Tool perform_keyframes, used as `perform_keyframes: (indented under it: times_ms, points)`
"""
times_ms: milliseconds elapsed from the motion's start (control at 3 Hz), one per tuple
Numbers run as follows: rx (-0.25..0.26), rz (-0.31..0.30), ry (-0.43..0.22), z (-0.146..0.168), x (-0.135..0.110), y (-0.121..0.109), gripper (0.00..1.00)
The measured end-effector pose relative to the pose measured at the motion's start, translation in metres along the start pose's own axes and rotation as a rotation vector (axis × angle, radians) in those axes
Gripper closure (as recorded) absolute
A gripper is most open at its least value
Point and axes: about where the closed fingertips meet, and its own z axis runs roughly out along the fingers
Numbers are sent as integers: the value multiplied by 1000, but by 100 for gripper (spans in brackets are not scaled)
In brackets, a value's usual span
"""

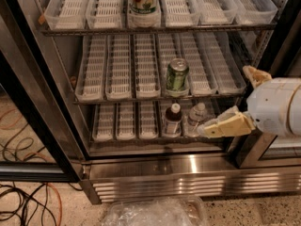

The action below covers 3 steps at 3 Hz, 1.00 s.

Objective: Pick green can from middle shelf of fridge

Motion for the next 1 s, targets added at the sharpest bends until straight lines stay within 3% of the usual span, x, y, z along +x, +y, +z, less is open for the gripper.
perform_keyframes:
  times_ms: [333, 1000]
  points:
    - [69, 53, -77, 20, 12, 1, 0]
    - [83, 62, -117, 20, -4, 2, 0]
